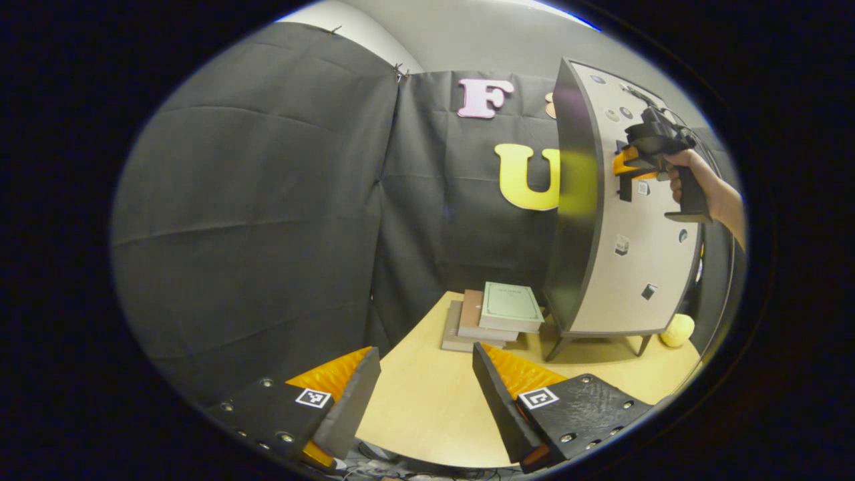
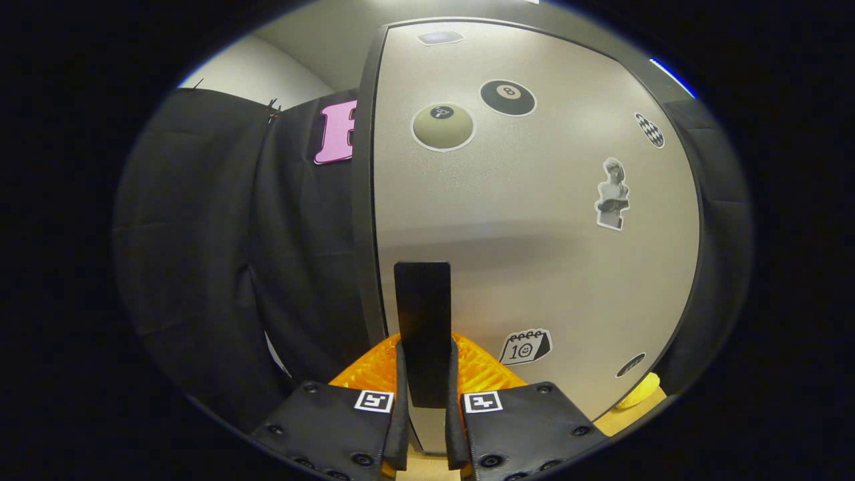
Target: Open the cabinet door with the right hand, grasp the bottle in the cabinet with the left hand and place it on the coaster, then close the cabinet door with the right hand.
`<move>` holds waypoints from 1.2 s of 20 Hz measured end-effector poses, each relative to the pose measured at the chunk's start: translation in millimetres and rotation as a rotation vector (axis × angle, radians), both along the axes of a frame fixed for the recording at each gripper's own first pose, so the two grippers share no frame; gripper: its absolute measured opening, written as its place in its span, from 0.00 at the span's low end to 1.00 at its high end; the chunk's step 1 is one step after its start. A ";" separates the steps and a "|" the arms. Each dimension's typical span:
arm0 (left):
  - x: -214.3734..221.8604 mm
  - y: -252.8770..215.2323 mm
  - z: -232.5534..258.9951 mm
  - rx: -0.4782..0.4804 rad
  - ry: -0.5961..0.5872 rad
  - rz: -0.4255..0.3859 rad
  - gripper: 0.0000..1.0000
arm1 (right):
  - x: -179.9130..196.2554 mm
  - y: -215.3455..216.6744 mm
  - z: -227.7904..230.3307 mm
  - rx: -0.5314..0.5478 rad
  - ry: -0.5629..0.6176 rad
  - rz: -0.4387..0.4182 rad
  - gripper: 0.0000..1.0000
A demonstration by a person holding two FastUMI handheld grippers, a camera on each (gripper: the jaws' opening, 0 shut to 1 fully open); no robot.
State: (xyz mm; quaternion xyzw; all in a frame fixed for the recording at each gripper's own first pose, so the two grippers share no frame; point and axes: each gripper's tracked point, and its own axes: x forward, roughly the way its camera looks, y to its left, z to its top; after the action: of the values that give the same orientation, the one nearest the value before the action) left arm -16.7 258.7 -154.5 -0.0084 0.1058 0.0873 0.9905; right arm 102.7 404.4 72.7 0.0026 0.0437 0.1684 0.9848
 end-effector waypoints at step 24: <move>-77.4 -149.9 35.4 -0.040 -0.048 -0.061 0.84 | -65.2 -26.7 3.0 -0.012 0.016 0.332 0.19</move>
State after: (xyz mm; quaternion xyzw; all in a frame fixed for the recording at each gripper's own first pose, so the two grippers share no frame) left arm -94.1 108.9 -119.1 -0.0269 0.0839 0.0547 0.9946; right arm 37.5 377.7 75.7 -0.0090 0.0521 0.3283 0.9431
